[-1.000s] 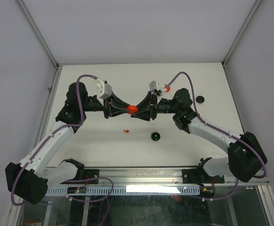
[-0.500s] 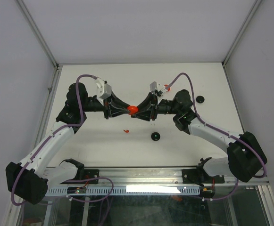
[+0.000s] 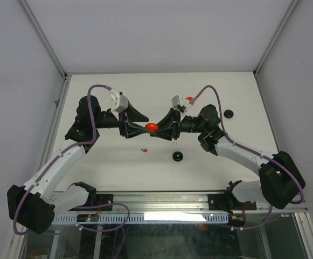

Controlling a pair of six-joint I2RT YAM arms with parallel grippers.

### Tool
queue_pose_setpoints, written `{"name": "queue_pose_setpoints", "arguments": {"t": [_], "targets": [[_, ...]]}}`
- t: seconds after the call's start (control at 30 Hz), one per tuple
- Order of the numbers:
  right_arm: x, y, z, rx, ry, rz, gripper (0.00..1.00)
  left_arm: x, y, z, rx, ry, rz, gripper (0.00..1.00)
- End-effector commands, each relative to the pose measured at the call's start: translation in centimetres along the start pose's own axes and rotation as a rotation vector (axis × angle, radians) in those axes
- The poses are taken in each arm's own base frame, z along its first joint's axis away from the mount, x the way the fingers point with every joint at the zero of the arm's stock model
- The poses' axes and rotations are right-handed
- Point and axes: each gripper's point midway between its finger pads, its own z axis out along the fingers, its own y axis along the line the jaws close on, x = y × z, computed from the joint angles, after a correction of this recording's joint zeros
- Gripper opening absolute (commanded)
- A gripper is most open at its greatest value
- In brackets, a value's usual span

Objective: Insert the wireless bluetooth earbuds into the charging case
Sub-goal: Pick up the charging case at the center of the board, then open the charging case.

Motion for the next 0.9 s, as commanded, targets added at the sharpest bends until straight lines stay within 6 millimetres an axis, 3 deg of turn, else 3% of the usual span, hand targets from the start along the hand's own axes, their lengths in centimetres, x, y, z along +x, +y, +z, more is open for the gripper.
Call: {"name": "queue_pose_setpoints", "arguments": {"t": [0.0, 0.27, 0.87], "targets": [[-2.4, 0.7, 0.0, -0.003, -0.063, -0.08, 0.0, -0.5, 0.2, 0.4, 0.009, -0.022, 0.029, 0.51], [-2.2, 0.5, 0.0, 0.0, -0.063, -0.076, 0.0, 0.1, 0.7, 0.7, 0.01, -0.01, -0.013, 0.52], [-1.5, 1.3, -0.6, -0.001, -0.051, -0.065, 0.0, -1.0, 2.8, 0.5, -0.137, -0.049, -0.105, 0.51]]}}
